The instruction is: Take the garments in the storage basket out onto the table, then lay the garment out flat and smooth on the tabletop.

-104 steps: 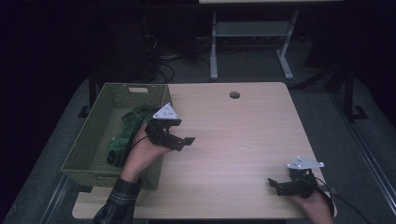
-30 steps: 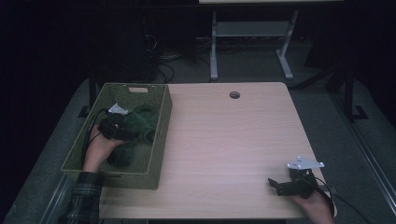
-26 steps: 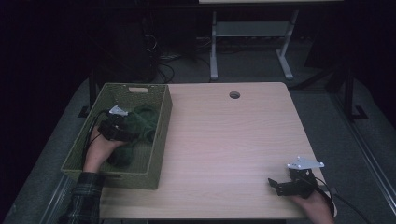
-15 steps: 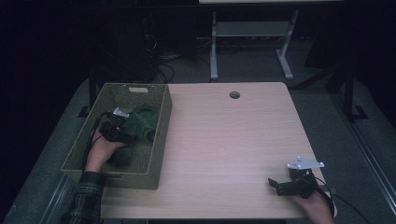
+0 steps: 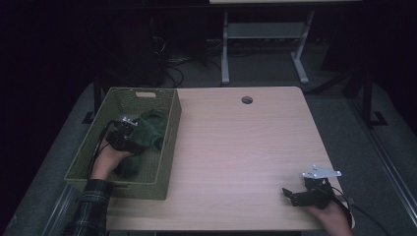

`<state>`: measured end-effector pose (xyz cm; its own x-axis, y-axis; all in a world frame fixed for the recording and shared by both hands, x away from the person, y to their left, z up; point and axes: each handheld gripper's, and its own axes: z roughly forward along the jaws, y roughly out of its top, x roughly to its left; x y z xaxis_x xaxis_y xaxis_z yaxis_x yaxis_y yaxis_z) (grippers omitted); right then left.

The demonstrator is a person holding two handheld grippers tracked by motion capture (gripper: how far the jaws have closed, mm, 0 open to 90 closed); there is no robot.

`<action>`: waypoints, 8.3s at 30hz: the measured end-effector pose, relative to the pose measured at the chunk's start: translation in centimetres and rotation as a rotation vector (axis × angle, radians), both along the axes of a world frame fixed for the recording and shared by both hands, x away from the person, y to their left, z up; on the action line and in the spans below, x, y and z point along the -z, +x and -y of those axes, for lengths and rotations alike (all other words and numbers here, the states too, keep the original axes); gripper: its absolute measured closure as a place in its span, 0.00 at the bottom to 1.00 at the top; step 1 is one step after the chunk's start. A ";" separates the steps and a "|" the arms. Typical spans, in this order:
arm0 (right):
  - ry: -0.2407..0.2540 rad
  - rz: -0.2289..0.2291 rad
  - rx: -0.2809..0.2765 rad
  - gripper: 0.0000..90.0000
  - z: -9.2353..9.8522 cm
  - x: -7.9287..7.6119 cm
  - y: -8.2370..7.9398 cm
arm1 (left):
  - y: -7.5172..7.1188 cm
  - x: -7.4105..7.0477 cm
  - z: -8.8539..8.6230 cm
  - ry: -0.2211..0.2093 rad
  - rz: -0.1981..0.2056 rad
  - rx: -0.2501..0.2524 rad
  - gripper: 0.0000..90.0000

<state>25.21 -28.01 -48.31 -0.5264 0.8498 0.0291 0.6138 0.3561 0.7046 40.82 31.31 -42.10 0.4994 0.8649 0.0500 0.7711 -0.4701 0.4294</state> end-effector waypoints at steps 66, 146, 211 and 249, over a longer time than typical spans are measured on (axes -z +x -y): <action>0.000 0.001 -0.004 0.03 0.0 0.0 0.0 | -4.2 -14.0 -1.4 -0.361 0.274 0.048 0.82; 0.003 -0.003 -0.010 0.03 -0.1 0.0 0.0 | -5.8 -13.5 21.5 -0.591 0.249 0.499 0.83; 0.007 0.011 -0.039 0.14 0.1 -0.2 -0.1 | -11.6 -1.1 24.0 -0.470 0.125 0.552 0.72; 0.177 -0.036 -0.339 0.49 -7.5 -1.2 -0.9 | -9.9 1.2 23.5 -0.406 0.101 0.517 0.99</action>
<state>24.33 -20.49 -47.08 -0.7729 0.6074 0.1837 0.5075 0.4179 0.7535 30.93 7.79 -43.27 0.8650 0.4753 -0.1610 0.4366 -0.5546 0.7084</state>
